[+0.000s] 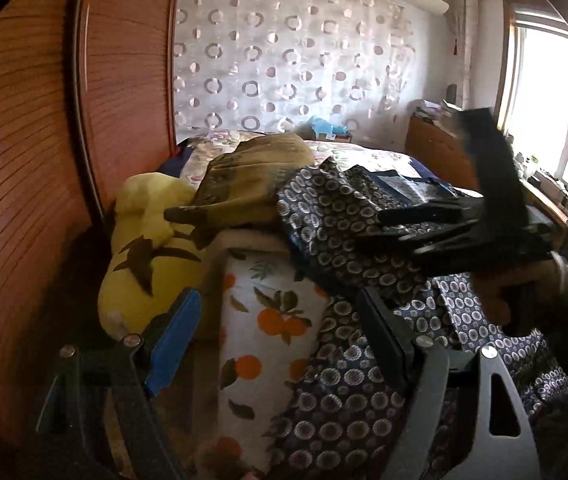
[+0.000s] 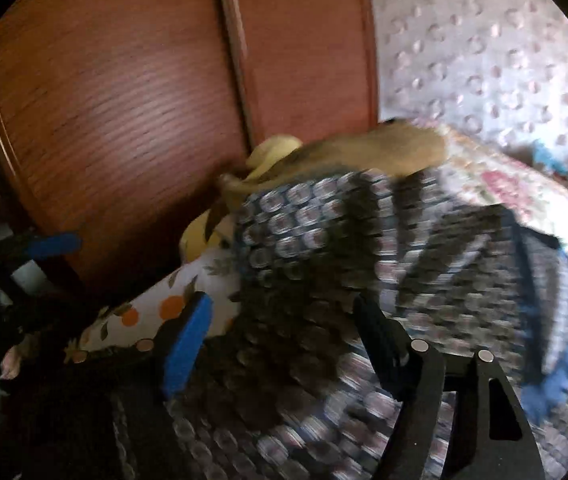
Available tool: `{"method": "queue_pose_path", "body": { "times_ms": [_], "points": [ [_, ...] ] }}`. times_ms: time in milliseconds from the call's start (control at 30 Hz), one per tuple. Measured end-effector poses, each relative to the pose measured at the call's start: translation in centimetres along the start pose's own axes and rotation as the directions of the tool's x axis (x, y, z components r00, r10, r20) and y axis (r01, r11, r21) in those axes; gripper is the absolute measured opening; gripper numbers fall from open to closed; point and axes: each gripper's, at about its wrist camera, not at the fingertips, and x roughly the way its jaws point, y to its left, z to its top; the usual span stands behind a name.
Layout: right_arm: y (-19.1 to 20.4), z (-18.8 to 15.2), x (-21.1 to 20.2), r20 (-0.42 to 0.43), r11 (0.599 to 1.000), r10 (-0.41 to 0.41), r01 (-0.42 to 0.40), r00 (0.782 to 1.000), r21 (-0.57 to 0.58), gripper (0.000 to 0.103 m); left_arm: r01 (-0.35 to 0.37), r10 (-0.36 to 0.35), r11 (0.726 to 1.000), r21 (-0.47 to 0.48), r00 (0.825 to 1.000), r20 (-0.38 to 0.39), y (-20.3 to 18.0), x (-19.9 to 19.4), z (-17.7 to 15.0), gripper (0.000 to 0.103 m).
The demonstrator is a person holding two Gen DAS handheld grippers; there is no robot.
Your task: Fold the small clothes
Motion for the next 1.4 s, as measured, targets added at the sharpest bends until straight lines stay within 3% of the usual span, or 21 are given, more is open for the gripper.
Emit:
{"method": "queue_pose_path", "body": {
  "times_ms": [133, 167, 400, 433, 500, 567, 733, 967, 1100, 1200, 1267, 1400],
  "points": [
    [0.9, 0.8, 4.4, -0.078, 0.999, -0.007, 0.004, 0.997, -0.039, 0.071, -0.017, 0.017, 1.000, 0.007, 1.000, 0.004, 0.2, -0.4, -0.2, 0.081],
    [1.0, 0.8, 5.1, -0.093, 0.999, -0.008, 0.004, 0.996, -0.046, 0.064, -0.016, 0.016, 1.000, 0.008, 1.000, 0.005, 0.3, -0.5, -0.1, 0.080],
    [3.6, 0.8, 8.3, -0.132, 0.988, -0.084, 0.065, 0.988, -0.140, 0.059, -0.009, 0.009, 1.000, 0.011, 1.000, 0.014, 0.2, -0.7, -0.1, 0.080],
    [3.7, 0.9, 8.5, -0.134, 0.989, -0.076, 0.057, 0.988, -0.135, 0.055, -0.009, 0.008, 1.000, 0.014, 1.000, 0.014, 0.1, -0.6, -0.1, 0.081],
    [3.5, 1.1, 8.9, -0.130, 0.988, -0.093, 0.076, 0.987, -0.132, 0.036, -0.006, 0.006, 1.000, 0.017, 1.000, 0.016, -0.1, -0.8, -0.2, 0.081],
    [3.6, 1.3, 9.0, -0.124, 0.984, -0.118, 0.100, 0.985, -0.144, 0.010, -0.003, 0.003, 1.000, 0.016, 1.000, 0.016, -0.2, -0.8, 0.0, 0.081],
    [1.6, 2.0, 7.8, -0.030, 0.989, -0.125, 0.123, 0.992, -0.078, 0.004, 0.009, -0.010, 1.000, 0.020, 1.000, 0.010, -0.5, -0.3, 0.0, 0.081],
    [-3.2, 2.2, 3.6, 0.095, 0.980, -0.197, 0.194, 0.976, 0.045, 0.004, 0.022, -0.022, 1.000, 0.021, 1.000, 0.006, -1.1, -0.1, -0.1, 0.081],
    [-6.1, 0.0, 2.7, 0.064, 0.965, -0.221, 0.209, 0.973, 0.159, 0.006, 0.032, -0.033, 0.999, 0.022, 0.999, 0.008, -1.5, 0.3, 0.2, 0.081],
    [-7.0, -1.7, 3.1, 0.030, 0.945, -0.299, 0.292, 0.954, 0.146, 0.029, 0.039, -0.039, 0.999, 0.027, 0.999, 0.002, -2.0, 0.9, 0.6, 0.081],
    [-7.6, -2.6, 3.1, 0.021, 0.942, -0.307, 0.300, 0.952, 0.150, 0.051, 0.040, -0.040, 0.999, 0.034, 0.999, -0.002, -2.4, 1.4, 1.0, 0.081],
    [-7.8, -4.2, 2.1, 0.002, 0.927, -0.350, 0.346, 0.937, 0.141, 0.059, 0.055, -0.055, 0.997, 0.059, 0.998, -0.012, -3.5, 3.0, 2.1, 0.080]
  ]
}}
